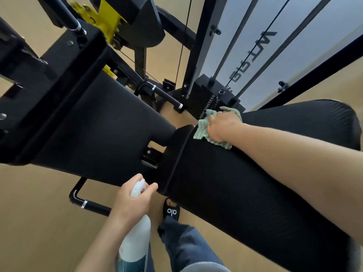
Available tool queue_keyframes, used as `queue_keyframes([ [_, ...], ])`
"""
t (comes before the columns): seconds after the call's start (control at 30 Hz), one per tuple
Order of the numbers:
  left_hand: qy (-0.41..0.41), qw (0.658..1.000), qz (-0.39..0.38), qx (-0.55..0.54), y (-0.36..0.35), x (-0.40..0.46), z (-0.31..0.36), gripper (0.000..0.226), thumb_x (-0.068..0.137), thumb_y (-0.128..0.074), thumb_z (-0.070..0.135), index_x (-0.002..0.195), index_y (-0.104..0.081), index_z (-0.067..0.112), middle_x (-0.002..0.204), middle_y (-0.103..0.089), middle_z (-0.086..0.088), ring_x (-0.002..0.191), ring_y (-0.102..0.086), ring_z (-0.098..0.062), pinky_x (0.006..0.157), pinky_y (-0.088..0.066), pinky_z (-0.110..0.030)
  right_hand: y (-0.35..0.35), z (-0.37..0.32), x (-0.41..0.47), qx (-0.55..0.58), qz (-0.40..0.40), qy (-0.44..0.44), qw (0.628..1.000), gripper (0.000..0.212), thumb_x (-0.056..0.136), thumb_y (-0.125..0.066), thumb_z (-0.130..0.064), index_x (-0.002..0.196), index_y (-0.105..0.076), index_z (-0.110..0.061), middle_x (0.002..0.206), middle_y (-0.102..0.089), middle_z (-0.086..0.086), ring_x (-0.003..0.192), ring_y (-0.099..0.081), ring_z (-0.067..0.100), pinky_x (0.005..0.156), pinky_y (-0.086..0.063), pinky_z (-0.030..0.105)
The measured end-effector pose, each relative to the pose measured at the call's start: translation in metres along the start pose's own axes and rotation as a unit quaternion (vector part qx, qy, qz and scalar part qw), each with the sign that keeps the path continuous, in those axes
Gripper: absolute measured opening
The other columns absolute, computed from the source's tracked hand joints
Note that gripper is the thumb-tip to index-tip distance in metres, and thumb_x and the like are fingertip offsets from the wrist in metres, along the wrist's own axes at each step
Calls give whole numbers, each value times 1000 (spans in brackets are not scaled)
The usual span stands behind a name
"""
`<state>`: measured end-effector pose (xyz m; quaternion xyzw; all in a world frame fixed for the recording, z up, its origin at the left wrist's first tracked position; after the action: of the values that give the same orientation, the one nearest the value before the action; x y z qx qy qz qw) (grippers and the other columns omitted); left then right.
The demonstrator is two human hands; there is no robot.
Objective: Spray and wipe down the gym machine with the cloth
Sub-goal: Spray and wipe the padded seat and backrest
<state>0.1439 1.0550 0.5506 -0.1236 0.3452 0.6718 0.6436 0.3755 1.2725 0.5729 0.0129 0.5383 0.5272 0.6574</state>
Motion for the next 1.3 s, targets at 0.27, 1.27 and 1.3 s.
queue_keyframes([
  [0.27,13,995,-69,64,-8,31,2,37,96,-70,32,78,-49,8,63,-50,1,62,-50,-19,62,-45,-39,8,92,-44,8,-42,-171,984,44,107,-23,-24,131,-59,-16,132,-61,11,118,-58,32,92,-45,44],
  [1.27,24,972,-164,167,-23,145,-5,30,90,-70,23,78,-44,14,78,-53,-2,64,-54,-19,58,-45,-31,-27,-88,-43,58,75,-47,994,61,104,-23,-36,158,-26,-7,167,-16,16,155,-12,32,125,-3,45],
  [1.3,27,971,-161,176,-24,147,-6,28,90,-69,23,78,-45,14,78,-54,-3,64,-55,-20,59,-46,-33,-24,-66,-42,57,67,-71,994,61,105,-17,-35,160,-17,-8,168,-7,15,156,-4,30,124,2,44],
])
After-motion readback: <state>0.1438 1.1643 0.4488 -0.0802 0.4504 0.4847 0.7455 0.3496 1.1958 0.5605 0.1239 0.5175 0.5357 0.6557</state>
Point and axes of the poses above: each hand's wrist, its own x-axis towards the middle knuckle, its own y-axis out of the back of the hand, z = x × y, the point moved 9 cm from there along x, towards the middle knuckle
